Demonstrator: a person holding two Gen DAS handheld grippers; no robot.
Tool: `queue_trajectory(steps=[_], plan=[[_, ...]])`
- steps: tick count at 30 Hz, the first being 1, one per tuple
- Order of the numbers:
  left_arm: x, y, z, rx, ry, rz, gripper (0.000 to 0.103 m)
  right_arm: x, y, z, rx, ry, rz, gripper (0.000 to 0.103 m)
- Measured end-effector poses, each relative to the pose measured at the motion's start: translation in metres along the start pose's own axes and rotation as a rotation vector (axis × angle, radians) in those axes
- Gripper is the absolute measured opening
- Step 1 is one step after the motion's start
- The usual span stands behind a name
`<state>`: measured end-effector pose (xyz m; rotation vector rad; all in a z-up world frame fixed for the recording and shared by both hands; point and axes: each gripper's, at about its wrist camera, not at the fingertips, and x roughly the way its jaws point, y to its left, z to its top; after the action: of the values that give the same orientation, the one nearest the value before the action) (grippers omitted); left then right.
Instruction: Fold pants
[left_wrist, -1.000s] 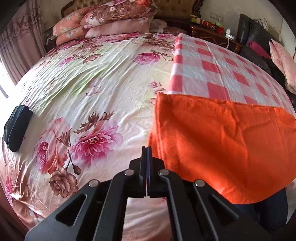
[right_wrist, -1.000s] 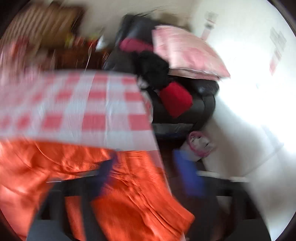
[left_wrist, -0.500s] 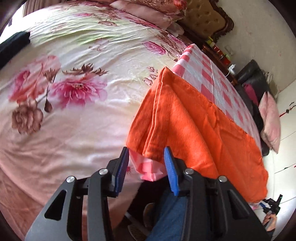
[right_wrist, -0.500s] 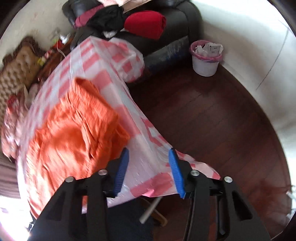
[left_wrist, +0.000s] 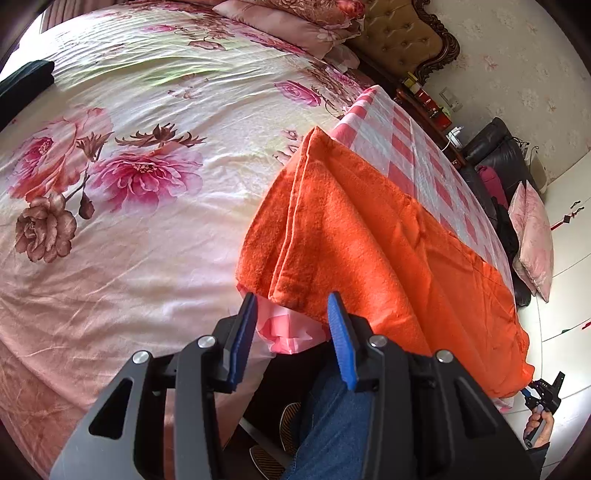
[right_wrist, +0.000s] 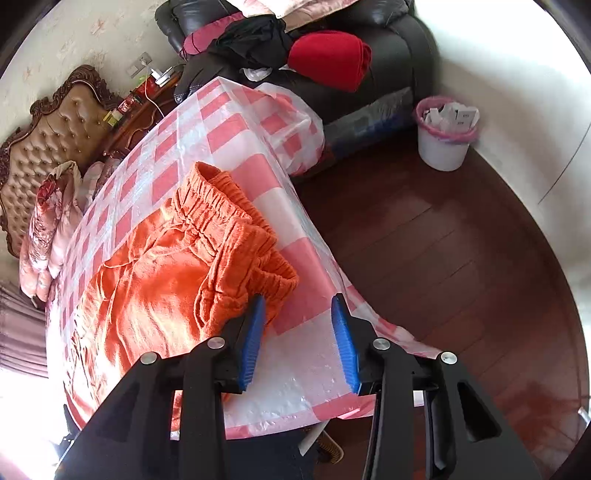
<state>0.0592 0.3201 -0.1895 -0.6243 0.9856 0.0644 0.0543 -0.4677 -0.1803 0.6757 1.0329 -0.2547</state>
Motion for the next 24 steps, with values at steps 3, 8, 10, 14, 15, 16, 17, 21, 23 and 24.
queue_trajectory(steps=[3, 8, 10, 14, 15, 16, 17, 21, 23, 24], plan=[[0.000, 0.000, -0.002, 0.003, 0.001, -0.002, 0.039, -0.004, -0.006, 0.002, 0.070, -0.012, 0.121, 0.041], [0.000, 0.000, -0.004, 0.000, 0.000, -0.001, 0.039, 0.000, -0.015, 0.005, 0.144, 0.004, 0.216, 0.044], [-0.001, 0.000, -0.005, 0.001, -0.002, -0.004, 0.039, 0.000, -0.024, 0.004, 0.219, -0.010, 0.319, 0.044], [-0.002, 0.005, -0.006, -0.010, -0.006, -0.004, 0.039, 0.009, -0.031, 0.003, 0.282, 0.004, 0.374, 0.047], [-0.002, 0.006, -0.007, -0.015, -0.006, -0.005, 0.039, 0.012, -0.034, 0.003, 0.307, -0.002, 0.382, 0.047], [-0.002, 0.007, -0.008, -0.019, -0.007, -0.011, 0.039, 0.016, -0.037, 0.003, 0.329, -0.006, 0.396, 0.047], [-0.003, 0.009, -0.009, -0.023, -0.008, -0.017, 0.039, 0.018, -0.036, 0.003, 0.331, -0.007, 0.387, 0.048], [-0.004, 0.015, -0.010, -0.066, -0.012, -0.051, 0.039, 0.016, -0.009, 0.000, 0.176, -0.043, 0.134, 0.015], [-0.006, 0.021, -0.009, -0.113, -0.019, -0.097, 0.039, 0.013, 0.001, -0.004, 0.113, -0.061, 0.042, 0.010], [-0.006, 0.024, -0.009, -0.134, -0.020, -0.112, 0.039, 0.012, 0.008, -0.005, 0.075, -0.072, -0.011, 0.009]])
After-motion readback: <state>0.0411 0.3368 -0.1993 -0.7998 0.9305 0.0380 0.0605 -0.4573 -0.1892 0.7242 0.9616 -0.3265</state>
